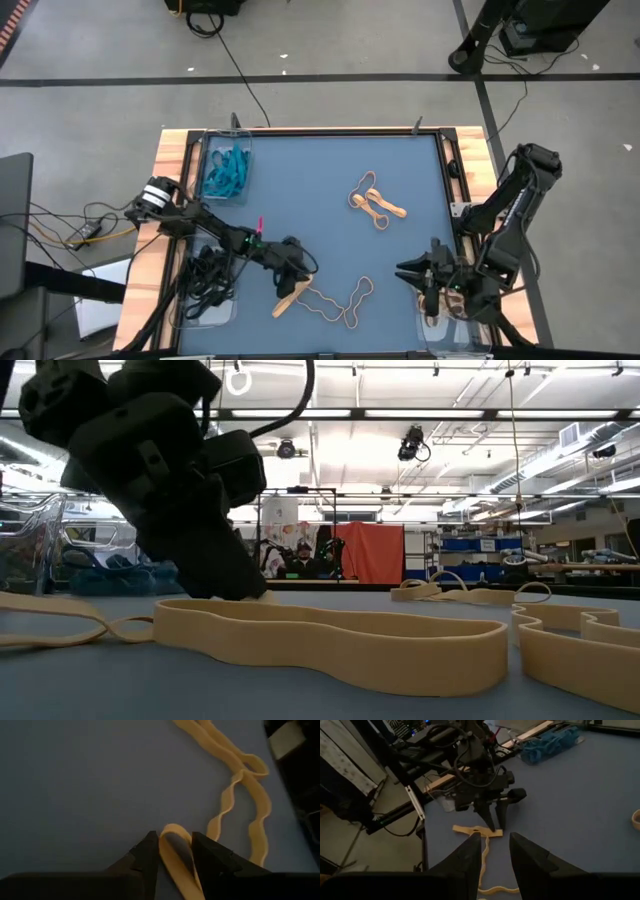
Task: Sort rubber bands into baskets
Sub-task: Put the yellow rubber band into the bottom right transparent bin
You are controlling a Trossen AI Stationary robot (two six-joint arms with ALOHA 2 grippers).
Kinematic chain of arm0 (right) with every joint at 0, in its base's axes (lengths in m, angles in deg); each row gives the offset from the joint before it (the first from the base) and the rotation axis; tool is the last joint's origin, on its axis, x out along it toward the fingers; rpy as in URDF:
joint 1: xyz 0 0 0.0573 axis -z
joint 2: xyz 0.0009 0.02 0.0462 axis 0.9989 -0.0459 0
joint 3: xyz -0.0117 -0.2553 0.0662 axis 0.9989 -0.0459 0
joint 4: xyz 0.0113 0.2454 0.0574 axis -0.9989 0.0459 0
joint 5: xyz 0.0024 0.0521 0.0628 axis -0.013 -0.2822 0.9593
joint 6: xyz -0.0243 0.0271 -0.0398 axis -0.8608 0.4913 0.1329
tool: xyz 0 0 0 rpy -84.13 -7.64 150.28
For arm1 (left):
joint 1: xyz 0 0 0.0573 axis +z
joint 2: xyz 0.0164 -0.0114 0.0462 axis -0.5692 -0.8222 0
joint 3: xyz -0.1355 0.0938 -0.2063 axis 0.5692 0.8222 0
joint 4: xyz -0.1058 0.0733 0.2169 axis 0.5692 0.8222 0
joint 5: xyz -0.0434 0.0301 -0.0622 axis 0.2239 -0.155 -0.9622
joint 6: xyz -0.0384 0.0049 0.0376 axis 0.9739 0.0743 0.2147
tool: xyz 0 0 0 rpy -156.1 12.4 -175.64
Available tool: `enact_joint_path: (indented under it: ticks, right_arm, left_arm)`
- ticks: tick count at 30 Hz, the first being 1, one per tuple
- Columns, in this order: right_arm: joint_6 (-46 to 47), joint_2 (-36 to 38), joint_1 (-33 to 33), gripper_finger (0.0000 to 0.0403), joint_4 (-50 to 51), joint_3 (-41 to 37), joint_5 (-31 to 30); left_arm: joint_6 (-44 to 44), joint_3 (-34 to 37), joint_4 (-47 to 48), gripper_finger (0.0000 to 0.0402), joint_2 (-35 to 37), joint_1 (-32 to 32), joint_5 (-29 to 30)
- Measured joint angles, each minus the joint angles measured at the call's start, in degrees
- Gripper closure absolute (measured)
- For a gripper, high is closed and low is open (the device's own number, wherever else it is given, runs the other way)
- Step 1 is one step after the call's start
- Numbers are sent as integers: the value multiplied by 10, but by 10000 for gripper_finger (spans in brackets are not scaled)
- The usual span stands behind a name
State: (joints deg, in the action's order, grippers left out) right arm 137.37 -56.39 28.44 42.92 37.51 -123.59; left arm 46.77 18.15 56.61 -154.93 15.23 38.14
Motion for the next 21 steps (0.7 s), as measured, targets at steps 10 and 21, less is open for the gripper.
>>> enact_joint_path:
  ticks: [10, 21]
  right_arm:
    - [-48, 26, 24, 289, -2, 0, 17]
    - [-114, 23, 84, 309, 10, -6, 19]
  left_arm:
    - [-60, -13, -8, 393, -19, 16, -89]
    - [-140, -43, -40, 399, -18, 36, -73]
